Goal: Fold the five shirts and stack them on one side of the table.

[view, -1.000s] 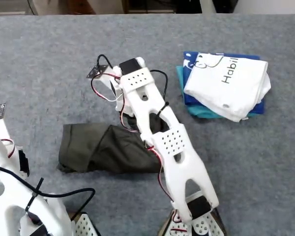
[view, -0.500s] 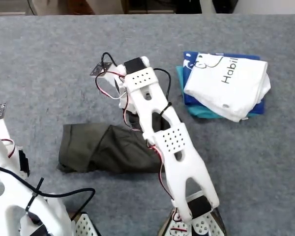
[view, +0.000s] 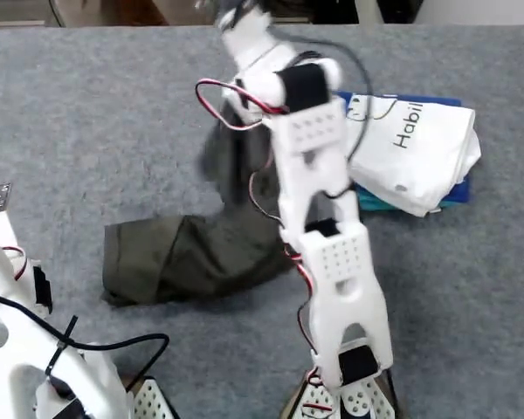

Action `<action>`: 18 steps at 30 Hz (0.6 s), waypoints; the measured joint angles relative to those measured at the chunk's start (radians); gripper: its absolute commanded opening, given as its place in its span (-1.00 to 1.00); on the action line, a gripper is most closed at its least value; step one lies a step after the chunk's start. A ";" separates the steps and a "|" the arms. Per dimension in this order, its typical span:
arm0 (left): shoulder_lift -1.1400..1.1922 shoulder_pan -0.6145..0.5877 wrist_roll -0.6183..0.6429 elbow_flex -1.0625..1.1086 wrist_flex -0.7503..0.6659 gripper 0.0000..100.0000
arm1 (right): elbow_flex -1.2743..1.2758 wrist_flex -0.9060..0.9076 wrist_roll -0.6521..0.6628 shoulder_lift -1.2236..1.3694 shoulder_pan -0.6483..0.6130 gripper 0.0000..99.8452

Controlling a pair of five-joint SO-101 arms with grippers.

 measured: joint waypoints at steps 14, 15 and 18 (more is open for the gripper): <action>0.000 0.183 0.253 0.000 -0.169 -0.63 | -0.014 -0.149 -0.077 -0.350 0.084 -1.00; 0.000 0.195 0.290 0.000 -0.201 -0.58 | -0.014 -0.150 -0.077 -0.379 0.086 -1.00; 0.000 0.207 0.423 -0.009 -0.304 -0.57 | -0.014 -0.176 -0.077 -0.486 0.068 -1.00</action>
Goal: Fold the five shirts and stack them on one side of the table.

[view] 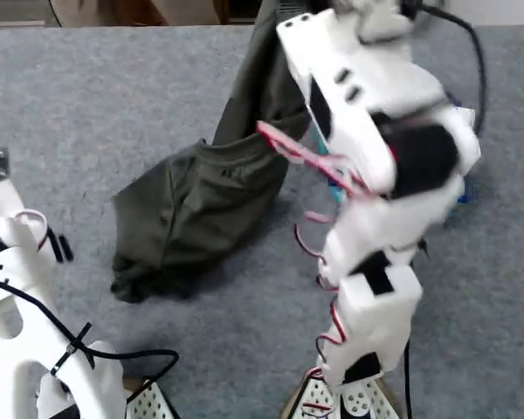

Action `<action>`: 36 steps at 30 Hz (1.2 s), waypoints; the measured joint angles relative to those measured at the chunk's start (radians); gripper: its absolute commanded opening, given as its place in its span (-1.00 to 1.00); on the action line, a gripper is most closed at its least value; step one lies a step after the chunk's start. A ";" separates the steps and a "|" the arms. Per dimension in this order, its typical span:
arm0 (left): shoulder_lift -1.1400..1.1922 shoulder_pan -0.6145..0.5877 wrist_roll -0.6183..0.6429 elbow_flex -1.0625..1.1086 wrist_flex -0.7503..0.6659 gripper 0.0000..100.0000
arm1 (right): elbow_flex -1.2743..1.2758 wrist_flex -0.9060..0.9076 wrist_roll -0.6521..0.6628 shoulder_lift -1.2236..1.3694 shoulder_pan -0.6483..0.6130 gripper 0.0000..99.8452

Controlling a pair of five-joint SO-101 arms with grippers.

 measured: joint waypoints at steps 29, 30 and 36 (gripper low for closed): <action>-0.009 -0.213 0.351 -0.216 -0.049 -0.58 | 0.571 -0.468 -0.038 -0.491 -0.428 -1.00; -0.009 -0.245 0.351 -0.226 -0.057 -0.58 | 0.611 -0.502 -0.038 -0.482 -0.451 -1.00; -0.009 -0.479 0.351 -0.230 -0.157 -0.58 | 0.730 -0.712 -0.038 -0.381 -0.643 -1.00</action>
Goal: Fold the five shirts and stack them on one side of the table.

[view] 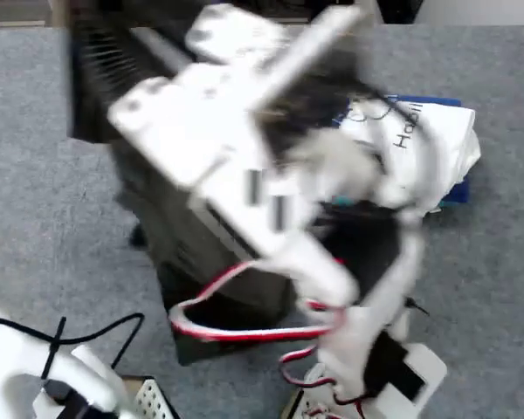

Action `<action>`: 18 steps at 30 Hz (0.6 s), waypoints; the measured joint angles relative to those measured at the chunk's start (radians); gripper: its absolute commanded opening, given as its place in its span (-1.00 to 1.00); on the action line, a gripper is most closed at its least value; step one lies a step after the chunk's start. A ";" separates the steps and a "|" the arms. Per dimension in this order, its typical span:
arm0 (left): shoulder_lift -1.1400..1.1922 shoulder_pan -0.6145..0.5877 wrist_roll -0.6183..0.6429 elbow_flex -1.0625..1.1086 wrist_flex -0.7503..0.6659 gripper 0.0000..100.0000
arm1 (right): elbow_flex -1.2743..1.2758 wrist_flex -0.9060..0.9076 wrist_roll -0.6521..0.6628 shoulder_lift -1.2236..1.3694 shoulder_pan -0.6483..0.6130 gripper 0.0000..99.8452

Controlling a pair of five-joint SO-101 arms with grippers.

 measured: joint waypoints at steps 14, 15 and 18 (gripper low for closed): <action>0.000 -0.293 0.000 0.071 -0.155 -0.57 | -0.295 -0.160 0.040 0.341 -0.315 -1.00; 0.000 -0.293 0.000 0.071 -0.155 -0.57 | -0.310 -0.143 0.040 0.342 -0.311 -1.00; 0.000 -0.290 0.000 0.071 -0.155 -0.57 | -0.356 -0.058 0.040 0.341 -0.264 -1.00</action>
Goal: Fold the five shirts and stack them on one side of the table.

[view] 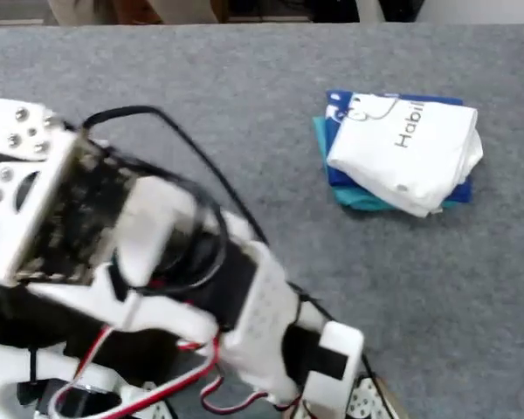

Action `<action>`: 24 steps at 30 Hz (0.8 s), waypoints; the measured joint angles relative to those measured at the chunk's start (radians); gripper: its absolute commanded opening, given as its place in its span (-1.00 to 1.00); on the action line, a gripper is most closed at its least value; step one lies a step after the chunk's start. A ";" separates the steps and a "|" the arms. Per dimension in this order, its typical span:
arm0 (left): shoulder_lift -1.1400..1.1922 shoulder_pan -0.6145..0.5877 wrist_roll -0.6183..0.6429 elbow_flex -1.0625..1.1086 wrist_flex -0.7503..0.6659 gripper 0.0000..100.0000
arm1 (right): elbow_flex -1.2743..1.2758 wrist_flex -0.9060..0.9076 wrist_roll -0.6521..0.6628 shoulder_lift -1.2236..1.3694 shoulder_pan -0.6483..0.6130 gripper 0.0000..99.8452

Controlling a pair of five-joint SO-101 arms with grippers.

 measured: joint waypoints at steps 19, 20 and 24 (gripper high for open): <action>0.000 0.350 -0.117 0.000 0.172 -0.57 | 0.121 0.606 0.038 0.354 0.770 -1.00; 0.000 0.359 -0.129 0.000 0.183 -0.57 | 0.123 0.631 0.061 0.390 0.799 -1.00; 0.000 0.399 -0.178 -0.026 0.262 -0.57 | 0.123 0.729 0.186 0.522 0.876 -1.00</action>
